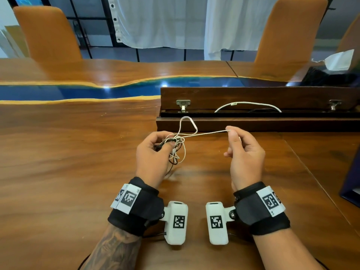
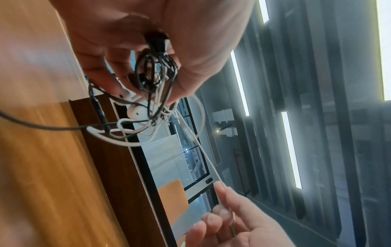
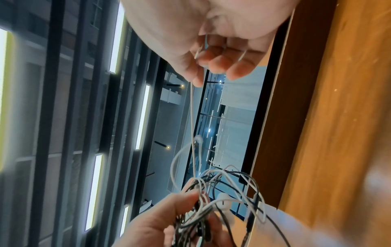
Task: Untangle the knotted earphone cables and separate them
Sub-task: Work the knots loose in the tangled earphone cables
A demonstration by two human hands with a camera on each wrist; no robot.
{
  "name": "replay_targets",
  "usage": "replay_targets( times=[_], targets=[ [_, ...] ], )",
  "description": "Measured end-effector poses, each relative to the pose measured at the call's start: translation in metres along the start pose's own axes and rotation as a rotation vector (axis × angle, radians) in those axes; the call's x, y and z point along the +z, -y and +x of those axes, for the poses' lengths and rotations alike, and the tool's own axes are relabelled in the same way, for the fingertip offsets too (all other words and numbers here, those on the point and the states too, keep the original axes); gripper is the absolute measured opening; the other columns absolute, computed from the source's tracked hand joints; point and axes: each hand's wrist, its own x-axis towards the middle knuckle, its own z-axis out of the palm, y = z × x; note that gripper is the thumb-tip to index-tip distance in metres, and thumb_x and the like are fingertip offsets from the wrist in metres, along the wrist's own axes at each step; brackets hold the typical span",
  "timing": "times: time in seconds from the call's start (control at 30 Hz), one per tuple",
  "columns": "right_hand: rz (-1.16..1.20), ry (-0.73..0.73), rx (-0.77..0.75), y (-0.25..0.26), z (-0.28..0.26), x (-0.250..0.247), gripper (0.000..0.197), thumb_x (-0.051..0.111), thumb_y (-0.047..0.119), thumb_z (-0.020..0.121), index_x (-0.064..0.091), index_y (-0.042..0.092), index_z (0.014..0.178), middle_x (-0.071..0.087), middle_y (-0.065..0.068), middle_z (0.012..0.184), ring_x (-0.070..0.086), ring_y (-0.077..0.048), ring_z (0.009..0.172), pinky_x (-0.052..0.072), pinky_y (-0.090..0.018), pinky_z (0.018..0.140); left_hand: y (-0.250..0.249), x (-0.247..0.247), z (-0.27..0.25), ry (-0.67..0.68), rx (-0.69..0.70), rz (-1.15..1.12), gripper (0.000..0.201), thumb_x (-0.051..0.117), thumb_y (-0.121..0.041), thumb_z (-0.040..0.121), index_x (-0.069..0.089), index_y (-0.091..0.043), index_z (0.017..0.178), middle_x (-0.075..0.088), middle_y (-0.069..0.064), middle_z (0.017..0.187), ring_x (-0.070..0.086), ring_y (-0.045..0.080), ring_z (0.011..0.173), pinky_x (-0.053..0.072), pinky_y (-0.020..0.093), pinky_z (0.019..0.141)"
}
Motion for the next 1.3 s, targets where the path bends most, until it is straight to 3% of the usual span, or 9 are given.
replay_targets(
  times=[0.2, 0.37, 0.53, 0.63, 0.7, 0.83, 0.97, 1.07, 1.3],
  targets=[
    [0.098, 0.062, -0.011, 0.007, -0.001, 0.002, 0.026, 0.054, 0.048, 0.084, 0.077, 0.037, 0.080, 0.070, -0.004, 0.102, 0.062, -0.010, 0.092, 0.050, -0.027, 0.076, 0.000, -0.001, 0.000, 0.021, -0.079, -0.151, 0.019, 0.068, -0.002, 0.091, 0.070, -0.018, 0.101, 0.074, 0.001, 0.088, 0.066, 0.008, 0.070, 0.051, 0.021, 0.061],
    [0.041, 0.157, 0.025, 0.001, -0.002, 0.004, 0.014, 0.058, 0.028, 0.100, 0.071, 0.032, 0.101, 0.071, 0.016, 0.102, 0.065, -0.009, 0.099, 0.052, -0.028, 0.078, 0.001, 0.006, -0.003, 0.109, -0.147, -0.292, 0.012, 0.065, -0.006, 0.094, 0.070, -0.013, 0.101, 0.073, 0.007, 0.083, 0.066, 0.023, 0.078, 0.056, 0.040, 0.075],
    [-0.047, 0.435, 0.062, -0.003, -0.006, 0.007, 0.023, 0.064, 0.017, 0.098, 0.067, 0.027, 0.118, 0.071, 0.007, 0.114, 0.066, -0.012, 0.108, 0.055, -0.033, 0.089, -0.004, 0.010, -0.007, 0.216, -0.154, -0.432, 0.012, 0.061, -0.006, 0.096, 0.068, -0.007, 0.105, 0.071, 0.014, 0.090, 0.068, 0.027, 0.078, 0.059, 0.039, 0.073],
    [-0.006, 0.444, 0.056, -0.002, -0.007, 0.009, 0.035, 0.065, 0.004, 0.095, 0.063, 0.024, 0.124, 0.070, 0.004, 0.119, 0.065, -0.011, 0.112, 0.055, -0.038, 0.096, -0.005, 0.011, -0.008, 0.227, -0.152, -0.446, 0.015, 0.068, -0.012, 0.092, 0.069, -0.008, 0.107, 0.072, 0.017, 0.097, 0.069, 0.028, 0.081, 0.060, 0.041, 0.073],
    [-0.001, 0.386, 0.045, -0.002, -0.007, 0.009, 0.036, 0.069, 0.009, 0.093, 0.062, 0.030, 0.122, 0.068, 0.006, 0.120, 0.063, -0.011, 0.114, 0.053, -0.039, 0.098, -0.003, 0.012, -0.009, 0.239, -0.155, -0.431, 0.020, 0.069, -0.014, 0.090, 0.069, -0.007, 0.109, 0.072, 0.018, 0.097, 0.070, 0.027, 0.081, 0.060, 0.040, 0.071],
    [-0.056, 0.244, -0.052, 0.000, -0.008, 0.009, 0.017, 0.068, 0.043, 0.081, 0.063, 0.042, 0.097, 0.062, 0.000, 0.112, 0.062, -0.012, 0.102, 0.054, -0.032, 0.085, -0.004, 0.013, -0.010, 0.248, -0.154, -0.410, 0.016, 0.058, -0.004, 0.097, 0.067, -0.004, 0.111, 0.073, 0.014, 0.094, 0.071, 0.023, 0.078, 0.058, 0.031, 0.062],
    [-0.054, 0.134, -0.128, -0.001, -0.006, 0.008, 0.029, 0.071, 0.028, 0.085, 0.055, 0.038, 0.107, 0.058, 0.005, 0.108, 0.058, -0.013, 0.093, 0.051, -0.022, 0.075, -0.004, 0.015, -0.010, 0.246, -0.167, -0.426, 0.016, 0.055, -0.004, 0.099, 0.065, -0.005, 0.112, 0.073, 0.016, 0.097, 0.074, 0.024, 0.083, 0.061, 0.032, 0.066],
    [-0.060, 0.252, -0.123, 0.001, -0.006, 0.006, 0.016, 0.069, 0.013, 0.093, 0.065, 0.027, 0.099, 0.066, 0.005, 0.095, 0.063, -0.013, 0.090, 0.053, -0.028, 0.078, -0.002, 0.014, -0.010, 0.220, -0.189, -0.415, 0.016, 0.055, -0.006, 0.099, 0.066, -0.007, 0.110, 0.075, 0.009, 0.094, 0.073, 0.023, 0.082, 0.062, 0.032, 0.066],
    [-0.119, 0.441, -0.039, -0.001, -0.008, 0.006, 0.011, 0.074, 0.022, 0.089, 0.073, 0.022, 0.100, 0.073, -0.002, 0.093, 0.066, -0.024, 0.088, 0.056, -0.040, 0.080, 0.000, 0.014, -0.010, 0.244, -0.181, -0.361, 0.017, 0.059, -0.012, 0.098, 0.069, -0.007, 0.110, 0.075, 0.015, 0.101, 0.072, 0.027, 0.086, 0.063, 0.042, 0.074]
  ],
)
